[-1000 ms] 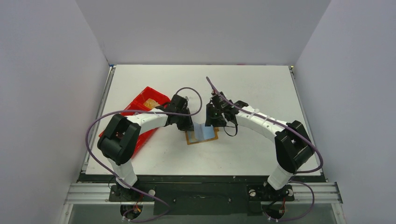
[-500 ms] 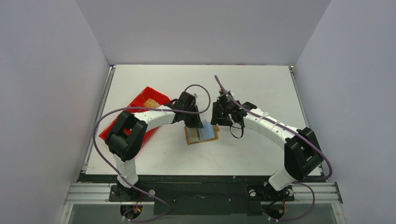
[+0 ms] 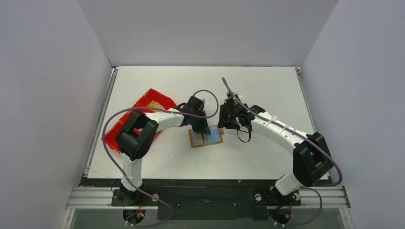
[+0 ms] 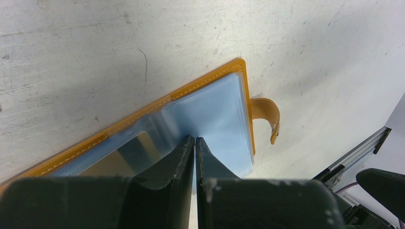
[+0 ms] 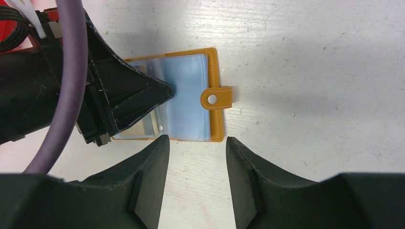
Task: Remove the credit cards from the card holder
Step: Remove the credit card from the card holder.
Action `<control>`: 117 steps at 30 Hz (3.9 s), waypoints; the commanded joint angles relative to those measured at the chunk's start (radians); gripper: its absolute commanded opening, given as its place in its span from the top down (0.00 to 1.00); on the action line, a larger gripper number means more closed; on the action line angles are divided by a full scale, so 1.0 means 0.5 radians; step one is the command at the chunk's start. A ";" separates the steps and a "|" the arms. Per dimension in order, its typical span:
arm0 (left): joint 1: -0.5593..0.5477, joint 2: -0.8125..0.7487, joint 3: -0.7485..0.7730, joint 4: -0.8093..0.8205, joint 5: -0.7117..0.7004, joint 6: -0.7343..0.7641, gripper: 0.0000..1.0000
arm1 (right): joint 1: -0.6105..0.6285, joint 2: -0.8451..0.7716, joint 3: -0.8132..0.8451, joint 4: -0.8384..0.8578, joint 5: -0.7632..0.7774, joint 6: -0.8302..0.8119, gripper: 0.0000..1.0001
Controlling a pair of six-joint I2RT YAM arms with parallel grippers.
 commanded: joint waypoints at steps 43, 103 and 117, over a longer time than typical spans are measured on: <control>0.375 -0.746 -0.274 -0.152 -0.002 0.150 0.71 | 0.062 0.092 0.223 -0.057 0.053 -0.034 0.41; 0.528 -1.000 -0.633 -0.168 -0.022 0.150 0.62 | 0.512 1.040 0.567 -0.047 0.008 -0.117 0.71; 0.487 -0.911 -0.696 -0.100 0.014 0.136 0.86 | 0.386 1.045 0.366 0.120 -0.192 -0.056 0.95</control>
